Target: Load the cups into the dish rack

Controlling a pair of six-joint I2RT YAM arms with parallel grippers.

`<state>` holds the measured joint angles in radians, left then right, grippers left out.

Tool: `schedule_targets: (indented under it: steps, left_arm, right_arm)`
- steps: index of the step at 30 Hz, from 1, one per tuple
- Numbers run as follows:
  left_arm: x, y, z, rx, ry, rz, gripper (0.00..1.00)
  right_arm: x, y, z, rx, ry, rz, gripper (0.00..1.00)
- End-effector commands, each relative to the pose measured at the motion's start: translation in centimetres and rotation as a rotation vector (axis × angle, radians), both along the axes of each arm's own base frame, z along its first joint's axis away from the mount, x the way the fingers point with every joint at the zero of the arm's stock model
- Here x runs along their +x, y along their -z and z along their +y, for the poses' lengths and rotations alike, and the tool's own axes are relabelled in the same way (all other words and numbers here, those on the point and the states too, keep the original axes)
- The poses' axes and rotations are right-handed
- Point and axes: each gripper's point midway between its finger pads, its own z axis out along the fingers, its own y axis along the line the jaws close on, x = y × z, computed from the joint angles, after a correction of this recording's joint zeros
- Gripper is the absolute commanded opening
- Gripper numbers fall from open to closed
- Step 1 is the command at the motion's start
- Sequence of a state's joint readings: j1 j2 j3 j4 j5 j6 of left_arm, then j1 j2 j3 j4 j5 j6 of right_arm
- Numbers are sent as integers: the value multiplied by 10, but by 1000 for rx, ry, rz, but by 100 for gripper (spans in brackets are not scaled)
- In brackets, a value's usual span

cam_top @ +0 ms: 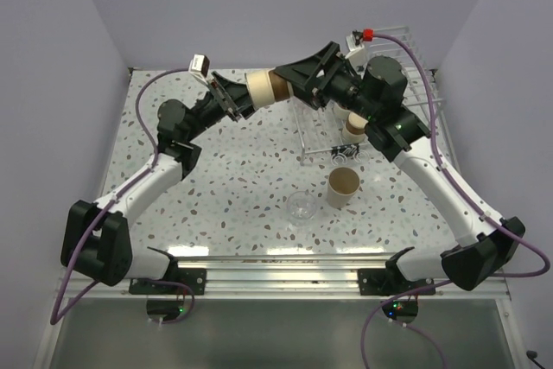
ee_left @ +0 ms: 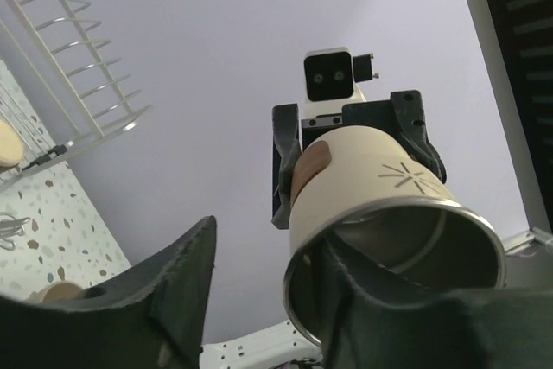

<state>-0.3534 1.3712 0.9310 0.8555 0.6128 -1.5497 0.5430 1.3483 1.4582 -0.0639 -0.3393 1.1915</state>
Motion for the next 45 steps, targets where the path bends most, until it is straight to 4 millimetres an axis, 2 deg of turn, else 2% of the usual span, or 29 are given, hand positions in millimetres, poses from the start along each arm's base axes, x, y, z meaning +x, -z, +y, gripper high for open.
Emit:
schedule_targets:
  steps: [1,7,16,19,20,22,23,25,27,31,34,35,36,39,41,45]
  left_arm:
    - [2,7,10,50,-67,11,53]
    - [-1,27,34,111,-135,54,78]
    - [-4,59,70,271,-226,119,92]
    - [-3,70,81,351,-262,145,93]
    - [-3,81,84,384,-267,187,93]
    - [-2,81,92,440,-305,171,94]
    - [-5,94,95,477,-306,226,94]
    - [-4,96,102,531,-338,210,94]
    - [-4,112,111,615,-368,253,94]
    - [-10,130,122,713,-395,297,93]
    - [-18,142,125,737,-395,314,93]
    - [-21,146,127,744,-395,324,93]
    - [-23,150,127,751,-391,328,93]
    - [-31,168,128,771,-375,363,92]
    - [-34,171,128,777,-367,363,92]
    - [-37,180,128,793,-357,374,92]
  right_arm:
    - [-13,-32,-4,13,-19,-87,0]
    - [-7,-33,-14,-70,39,-106,0]
    - [7,-10,-44,-249,151,-107,0]
    - [14,-1,-59,-323,204,-109,0]
    - [15,7,-64,-358,216,-89,0]
    - [23,11,-79,-429,277,-106,0]
    - [23,20,-85,-475,291,-85,0]
    - [31,27,-100,-562,350,-95,0]
    - [34,37,-112,-649,375,-90,0]
    - [56,66,-136,-823,479,-44,0]
    - [69,81,-139,-893,491,-38,0]
    - [79,94,-138,-928,496,-13,0]
    - [84,95,-139,-942,503,-14,0]
    - [105,118,-143,-1034,528,23,0]
    - [117,135,-145,-1102,537,43,0]
    - [138,157,-142,-1177,532,50,0]
